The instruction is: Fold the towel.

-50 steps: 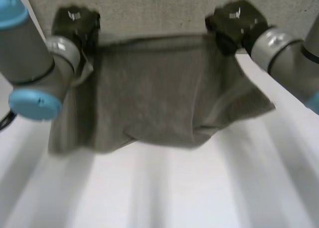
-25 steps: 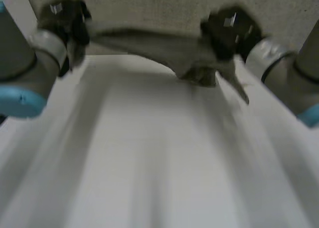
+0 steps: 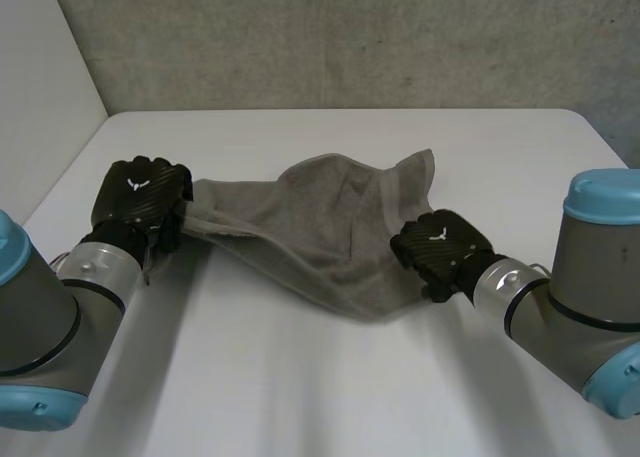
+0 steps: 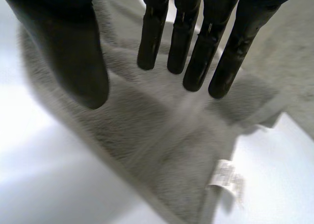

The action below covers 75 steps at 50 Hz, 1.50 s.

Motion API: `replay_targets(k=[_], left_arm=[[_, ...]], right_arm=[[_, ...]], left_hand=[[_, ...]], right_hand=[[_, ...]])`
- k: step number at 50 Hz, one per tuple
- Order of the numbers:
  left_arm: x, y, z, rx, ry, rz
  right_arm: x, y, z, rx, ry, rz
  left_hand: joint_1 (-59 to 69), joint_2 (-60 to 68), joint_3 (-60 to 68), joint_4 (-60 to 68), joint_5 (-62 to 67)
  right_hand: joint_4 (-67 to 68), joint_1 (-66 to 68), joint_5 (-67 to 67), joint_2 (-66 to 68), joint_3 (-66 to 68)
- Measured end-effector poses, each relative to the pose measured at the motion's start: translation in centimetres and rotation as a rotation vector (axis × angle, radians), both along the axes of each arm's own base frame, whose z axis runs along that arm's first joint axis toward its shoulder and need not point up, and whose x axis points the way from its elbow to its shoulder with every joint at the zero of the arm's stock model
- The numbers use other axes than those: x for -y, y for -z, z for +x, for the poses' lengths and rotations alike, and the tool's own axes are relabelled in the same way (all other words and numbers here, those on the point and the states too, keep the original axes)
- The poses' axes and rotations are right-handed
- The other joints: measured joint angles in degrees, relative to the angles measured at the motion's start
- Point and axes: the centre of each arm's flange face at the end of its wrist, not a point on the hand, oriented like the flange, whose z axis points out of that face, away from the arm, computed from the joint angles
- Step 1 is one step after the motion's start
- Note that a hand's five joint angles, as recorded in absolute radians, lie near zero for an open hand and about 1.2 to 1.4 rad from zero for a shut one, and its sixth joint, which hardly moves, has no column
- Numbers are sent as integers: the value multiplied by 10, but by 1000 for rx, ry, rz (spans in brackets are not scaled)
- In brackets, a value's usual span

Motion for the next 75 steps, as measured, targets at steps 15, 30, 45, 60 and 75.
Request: replay_targets(k=[15, 30, 45, 60, 75], left_arm=[[19, -5, 18, -9, -72, -21], [23, 1, 25, -7, -94, -4], [24, 5, 24, -1, -92, 6], [24, 5, 24, -1, -92, 7], [23, 6, 24, 0, -91, 11]], right_arm=[[35, -20, -40, 168, 258, -36], [57, 41, -59, -45, 122, 123], [64, 53, -58, -22, 125, 142], [70, 46, -52, 26, 133, 118], [70, 47, -44, 26, 108, 112]], left_hand=[[0, 0, 0, 0, 0], [0, 0, 0, 0, 0], [0, 0, 0, 0, 0], [0, 0, 0, 0, 0], [0, 0, 0, 0, 0]], right_hand=[[-133, -126, -141, -126, -127], [-133, -126, -142, -126, -127], [-142, -143, -147, -131, -137], [-142, -141, -135, -131, -137], [-142, -141, -133, -131, -137]])
